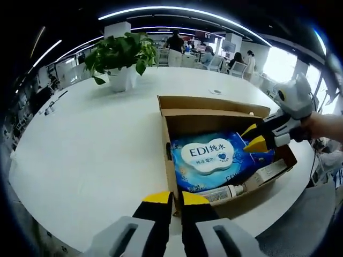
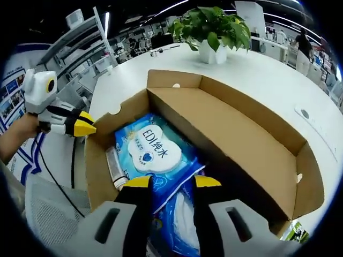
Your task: Operate the shoe box by opening the lid, removing the specified soft item, and placing it in the target area until the item is outside and the box remains undamaged.
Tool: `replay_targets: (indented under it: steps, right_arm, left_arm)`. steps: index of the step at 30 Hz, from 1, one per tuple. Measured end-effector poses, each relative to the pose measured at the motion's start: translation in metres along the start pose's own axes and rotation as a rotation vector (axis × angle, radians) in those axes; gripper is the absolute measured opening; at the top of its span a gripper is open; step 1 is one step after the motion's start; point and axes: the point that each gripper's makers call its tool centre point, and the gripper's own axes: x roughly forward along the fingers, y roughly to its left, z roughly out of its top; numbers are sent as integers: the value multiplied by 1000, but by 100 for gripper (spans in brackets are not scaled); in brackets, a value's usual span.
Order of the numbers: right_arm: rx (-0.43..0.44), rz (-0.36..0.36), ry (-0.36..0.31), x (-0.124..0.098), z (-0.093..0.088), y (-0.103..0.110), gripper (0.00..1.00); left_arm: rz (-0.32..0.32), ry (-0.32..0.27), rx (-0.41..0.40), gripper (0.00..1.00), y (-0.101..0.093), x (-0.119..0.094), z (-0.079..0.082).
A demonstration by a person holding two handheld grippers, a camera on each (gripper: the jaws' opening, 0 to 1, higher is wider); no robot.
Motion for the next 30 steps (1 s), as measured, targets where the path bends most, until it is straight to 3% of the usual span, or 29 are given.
replay_targets:
  steps: [10,15,21,30]
  right_arm:
    - [96,-17,17,16,0,-8,20]
    - [83,-67,15,16,1,-18,8]
    - [40,-57,-17,9,9,-12,2]
    - [47,-48,-67,-6,22,-5,0]
  left_arm:
    - [1,-4,-4,5,0,1,0]
    - [3,-4,-1,5,0,1,0]
    - [6,0,6,5,0,1,0]
    - [8,5,7,5,0,1,0]
